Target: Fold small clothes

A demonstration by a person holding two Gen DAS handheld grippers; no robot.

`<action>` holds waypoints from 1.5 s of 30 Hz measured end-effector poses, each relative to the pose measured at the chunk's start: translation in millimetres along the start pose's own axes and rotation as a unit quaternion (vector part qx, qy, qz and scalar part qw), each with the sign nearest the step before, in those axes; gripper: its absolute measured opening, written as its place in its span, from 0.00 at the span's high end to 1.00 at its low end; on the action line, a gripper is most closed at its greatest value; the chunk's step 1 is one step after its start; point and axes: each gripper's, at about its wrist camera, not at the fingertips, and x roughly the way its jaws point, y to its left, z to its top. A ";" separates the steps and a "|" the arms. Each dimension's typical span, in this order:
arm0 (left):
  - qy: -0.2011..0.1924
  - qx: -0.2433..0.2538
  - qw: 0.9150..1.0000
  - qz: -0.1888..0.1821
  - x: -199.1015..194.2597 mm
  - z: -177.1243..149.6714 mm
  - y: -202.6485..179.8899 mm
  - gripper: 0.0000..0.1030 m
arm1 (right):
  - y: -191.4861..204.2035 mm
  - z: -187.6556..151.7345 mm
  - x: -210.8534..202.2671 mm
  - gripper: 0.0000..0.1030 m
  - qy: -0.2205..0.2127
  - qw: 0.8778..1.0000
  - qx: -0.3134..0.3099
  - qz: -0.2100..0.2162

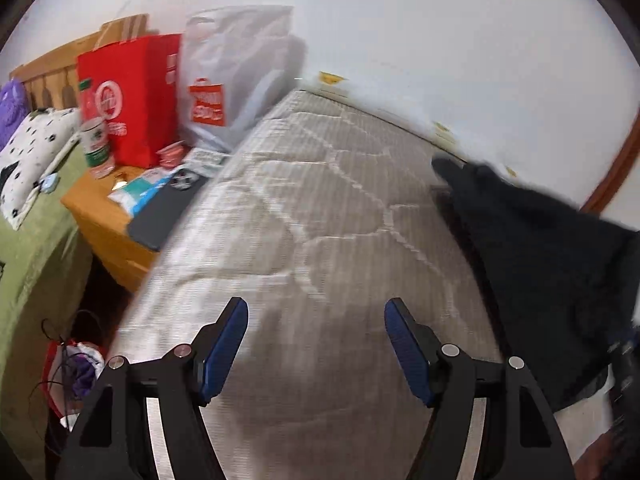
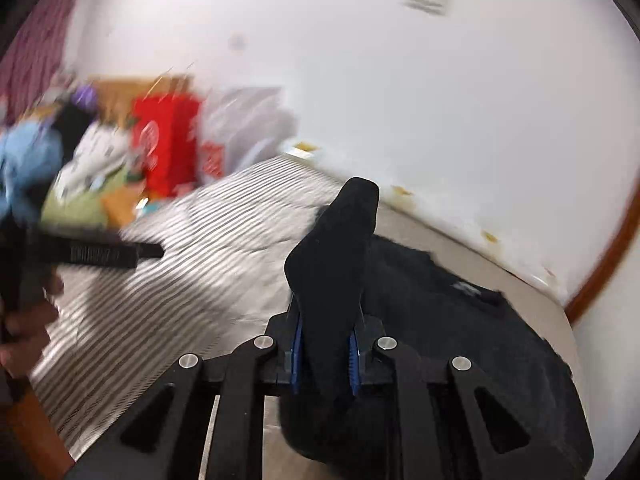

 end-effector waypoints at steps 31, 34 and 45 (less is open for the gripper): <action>0.038 0.135 0.983 -0.117 49.3 -14.4 -267.2 0.33 | -352.4 -193.6 -96.8 0.47 0.047 0.942 0.323 -0.071; 0.036 0.139 0.983 -0.117 49.9 -8.4 -273.5 0.33 | -359.5 -177.3 -96.5 0.47 0.035 0.949 0.299 -0.096; 0.039 0.156 0.979 -0.122 63.9 -2.0 -296.9 0.33 | -370.1 -163.3 -18.4 0.47 0.080 0.943 0.321 -0.021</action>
